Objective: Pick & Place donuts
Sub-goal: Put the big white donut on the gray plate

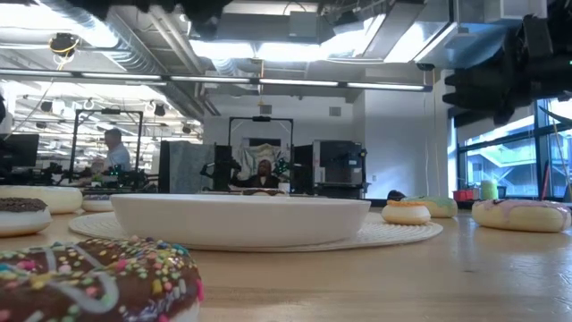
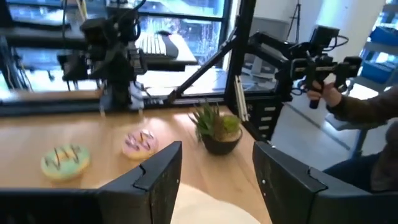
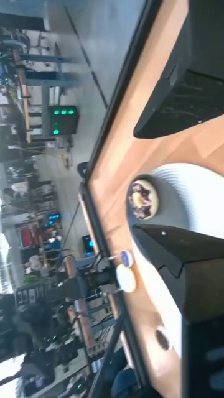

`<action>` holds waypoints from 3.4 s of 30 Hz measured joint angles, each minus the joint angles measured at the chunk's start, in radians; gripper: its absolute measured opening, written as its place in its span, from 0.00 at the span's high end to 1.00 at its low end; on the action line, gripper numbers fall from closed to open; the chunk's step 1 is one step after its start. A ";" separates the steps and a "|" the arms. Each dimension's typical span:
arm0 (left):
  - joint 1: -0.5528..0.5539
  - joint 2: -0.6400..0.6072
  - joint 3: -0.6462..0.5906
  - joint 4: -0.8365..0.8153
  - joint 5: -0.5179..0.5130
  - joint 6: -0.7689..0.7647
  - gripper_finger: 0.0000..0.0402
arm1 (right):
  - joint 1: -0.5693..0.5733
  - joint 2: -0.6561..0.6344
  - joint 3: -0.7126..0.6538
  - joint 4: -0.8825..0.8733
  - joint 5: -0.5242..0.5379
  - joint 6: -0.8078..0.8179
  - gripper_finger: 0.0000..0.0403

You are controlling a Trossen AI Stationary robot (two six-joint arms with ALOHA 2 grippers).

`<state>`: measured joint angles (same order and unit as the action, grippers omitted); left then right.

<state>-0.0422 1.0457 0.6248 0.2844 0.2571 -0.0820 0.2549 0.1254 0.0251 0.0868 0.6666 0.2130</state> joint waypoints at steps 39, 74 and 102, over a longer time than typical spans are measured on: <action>-0.031 0.099 0.068 -1.364 -0.349 -1.008 0.51 | -0.001 0.015 -0.002 -0.054 -0.059 0.147 0.41; -0.031 0.377 0.068 -1.354 -0.363 -1.007 0.52 | -0.001 0.014 -0.002 -0.054 -0.058 0.146 0.41; -0.031 0.377 0.067 -1.357 -0.261 -0.987 0.89 | -0.001 0.014 -0.002 -0.054 -0.058 0.145 0.41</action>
<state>-0.0731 1.4231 0.6922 -1.0724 -0.0041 -1.0687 0.2535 0.1398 0.0232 0.0326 0.6086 0.3584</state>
